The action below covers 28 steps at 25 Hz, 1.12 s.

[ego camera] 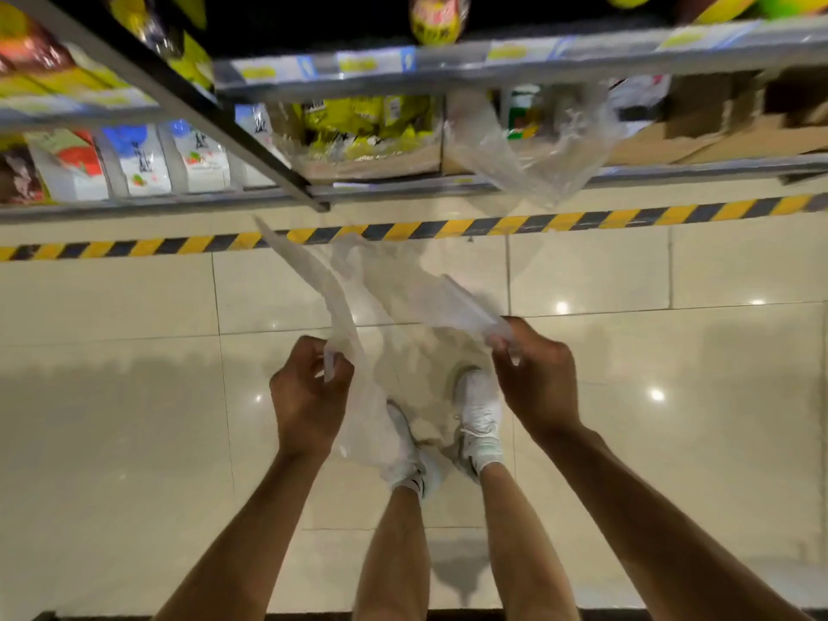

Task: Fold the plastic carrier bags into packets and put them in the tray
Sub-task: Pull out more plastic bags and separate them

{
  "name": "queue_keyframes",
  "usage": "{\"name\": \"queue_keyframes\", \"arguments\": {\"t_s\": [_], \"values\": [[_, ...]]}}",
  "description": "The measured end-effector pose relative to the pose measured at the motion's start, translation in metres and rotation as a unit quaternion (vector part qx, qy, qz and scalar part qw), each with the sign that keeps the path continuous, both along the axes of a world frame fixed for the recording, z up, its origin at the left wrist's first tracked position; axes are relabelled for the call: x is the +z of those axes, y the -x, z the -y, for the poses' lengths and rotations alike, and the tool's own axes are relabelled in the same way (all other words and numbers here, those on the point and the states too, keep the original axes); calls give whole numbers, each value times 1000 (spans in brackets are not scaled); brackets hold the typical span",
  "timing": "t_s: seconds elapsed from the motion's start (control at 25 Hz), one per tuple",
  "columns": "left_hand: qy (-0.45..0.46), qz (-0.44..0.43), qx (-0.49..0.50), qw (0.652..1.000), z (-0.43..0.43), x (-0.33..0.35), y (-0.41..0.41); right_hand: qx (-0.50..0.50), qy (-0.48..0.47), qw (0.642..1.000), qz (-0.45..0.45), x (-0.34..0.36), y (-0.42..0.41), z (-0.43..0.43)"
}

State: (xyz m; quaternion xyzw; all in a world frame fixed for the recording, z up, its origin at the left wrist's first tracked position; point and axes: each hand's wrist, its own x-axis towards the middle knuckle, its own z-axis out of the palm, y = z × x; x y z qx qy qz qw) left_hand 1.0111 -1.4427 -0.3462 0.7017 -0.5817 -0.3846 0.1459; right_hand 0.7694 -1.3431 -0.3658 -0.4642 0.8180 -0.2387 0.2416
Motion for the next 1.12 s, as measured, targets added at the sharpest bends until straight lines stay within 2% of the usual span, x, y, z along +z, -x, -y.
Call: {"name": "queue_keyframes", "arguments": {"t_s": [0.12,0.28,0.52,0.72,0.84,1.12], "values": [[-4,-74,-43,996,-19,77,23,-38,3,999,38,67,10,-11],[21,-122,-107,986,-37,173,56,-138,-6,986,95,156,19,-42],[2,-203,-240,949,-60,289,113,-284,57,950,114,287,38,-116],[25,-231,-380,895,-89,348,180,-403,105,902,109,364,71,-186],[17,-225,-420,879,-112,369,237,-467,155,863,115,400,102,-227],[11,-205,-509,836,-210,415,396,-567,201,795,74,459,200,-349]]}}
